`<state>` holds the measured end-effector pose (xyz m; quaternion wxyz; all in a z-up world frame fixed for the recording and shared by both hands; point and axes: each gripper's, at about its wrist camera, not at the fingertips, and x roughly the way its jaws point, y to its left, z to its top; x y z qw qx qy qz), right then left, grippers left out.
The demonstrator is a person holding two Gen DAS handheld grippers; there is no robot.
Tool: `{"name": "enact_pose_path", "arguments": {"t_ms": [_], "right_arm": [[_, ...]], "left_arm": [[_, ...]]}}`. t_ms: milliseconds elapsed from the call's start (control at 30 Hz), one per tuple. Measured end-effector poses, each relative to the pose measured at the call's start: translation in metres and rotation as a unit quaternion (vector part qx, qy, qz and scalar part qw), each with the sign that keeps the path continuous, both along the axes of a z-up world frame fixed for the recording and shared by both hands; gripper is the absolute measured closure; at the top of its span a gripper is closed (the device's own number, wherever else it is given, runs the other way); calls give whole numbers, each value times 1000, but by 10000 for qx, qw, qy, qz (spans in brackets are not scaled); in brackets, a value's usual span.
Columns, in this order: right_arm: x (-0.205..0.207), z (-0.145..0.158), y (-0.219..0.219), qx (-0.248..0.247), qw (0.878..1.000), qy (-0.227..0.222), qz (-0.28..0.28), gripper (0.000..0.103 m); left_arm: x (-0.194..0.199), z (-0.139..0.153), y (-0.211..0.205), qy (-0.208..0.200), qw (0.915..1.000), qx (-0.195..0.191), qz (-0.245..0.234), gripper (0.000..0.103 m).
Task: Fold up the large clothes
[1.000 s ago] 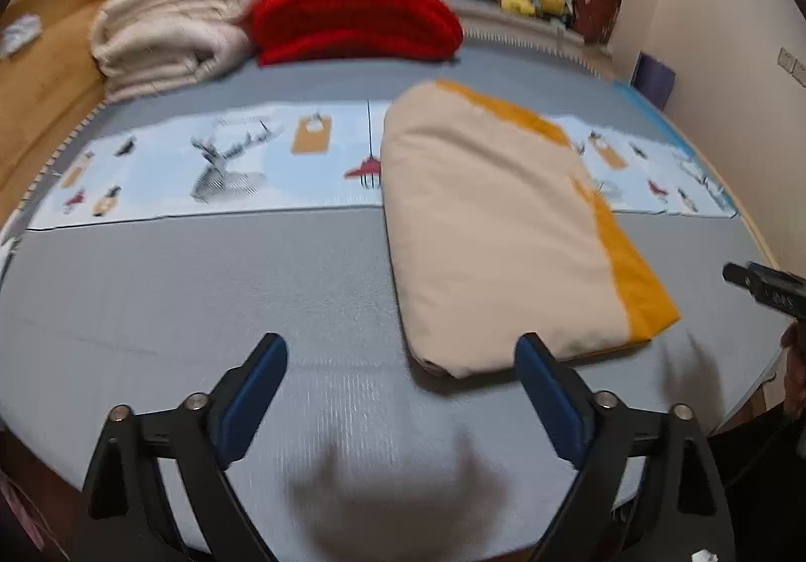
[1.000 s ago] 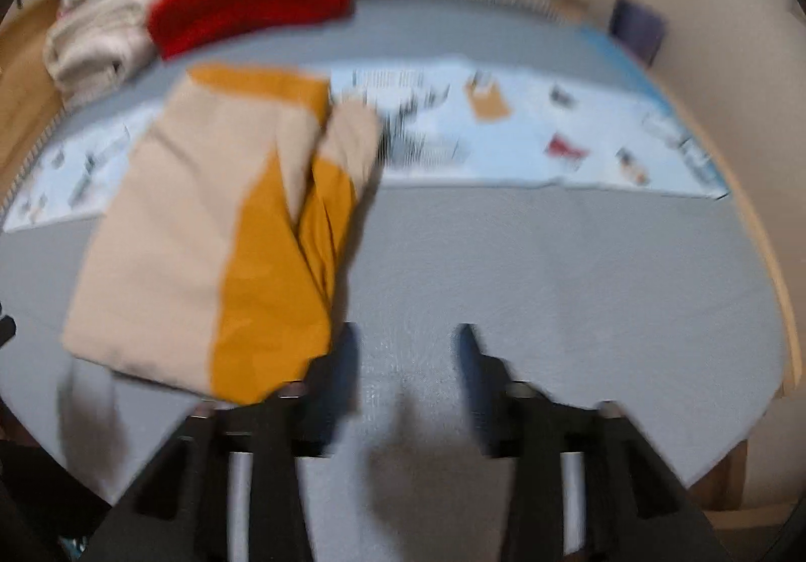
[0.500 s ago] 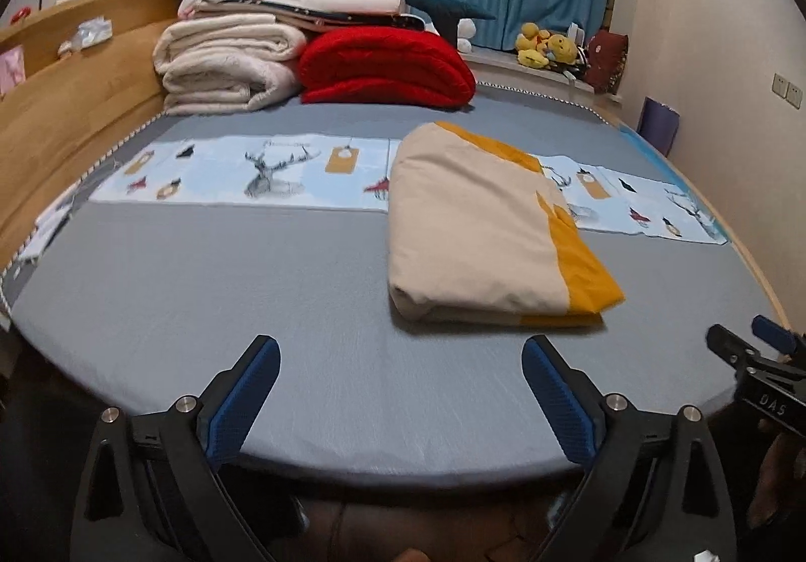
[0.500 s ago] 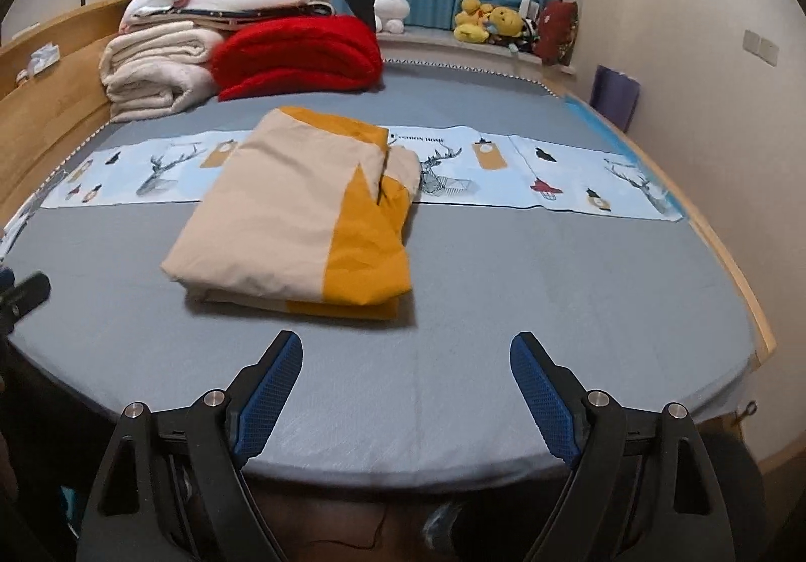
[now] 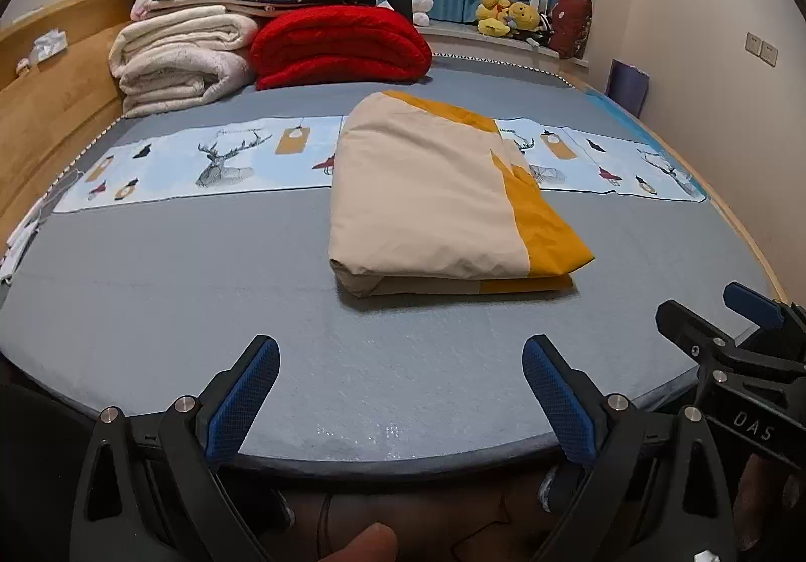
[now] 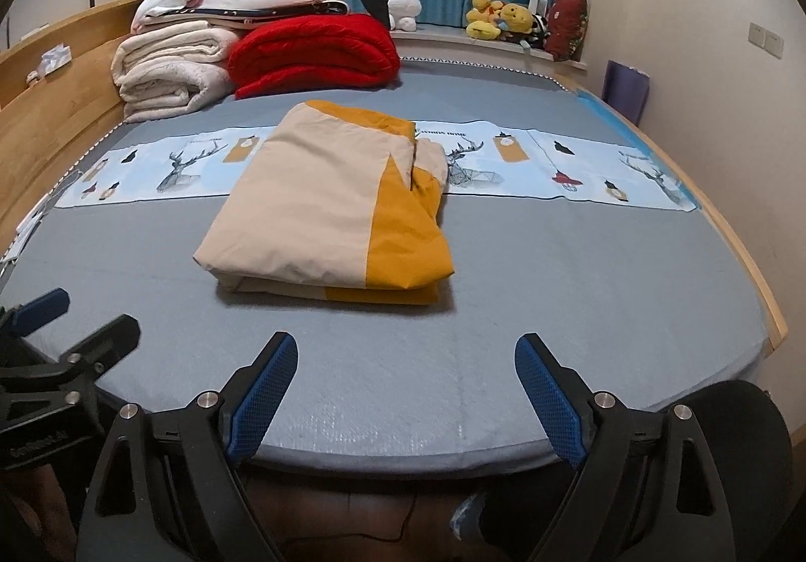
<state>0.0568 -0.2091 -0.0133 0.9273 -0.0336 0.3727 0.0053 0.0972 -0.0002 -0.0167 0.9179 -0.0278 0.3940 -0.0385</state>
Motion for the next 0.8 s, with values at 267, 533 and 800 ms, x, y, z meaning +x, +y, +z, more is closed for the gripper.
{"name": "enact_pose_path", "arguments": {"t_ms": [267, 533, 800], "right_arm": [[1, 1, 8, -16, 9997, -143, 177, 14], [-1, 2, 15, -34, 9992, -276, 301, 14], [0, 2, 17, -33, 9990, -305, 321, 15]], "left_arm": [[0, 0, -2, -20, 10000, 5, -10, 7], [0, 1, -1, -22, 10000, -8, -14, 7], [1, 1, -2, -19, 10000, -22, -12, 7]]}}
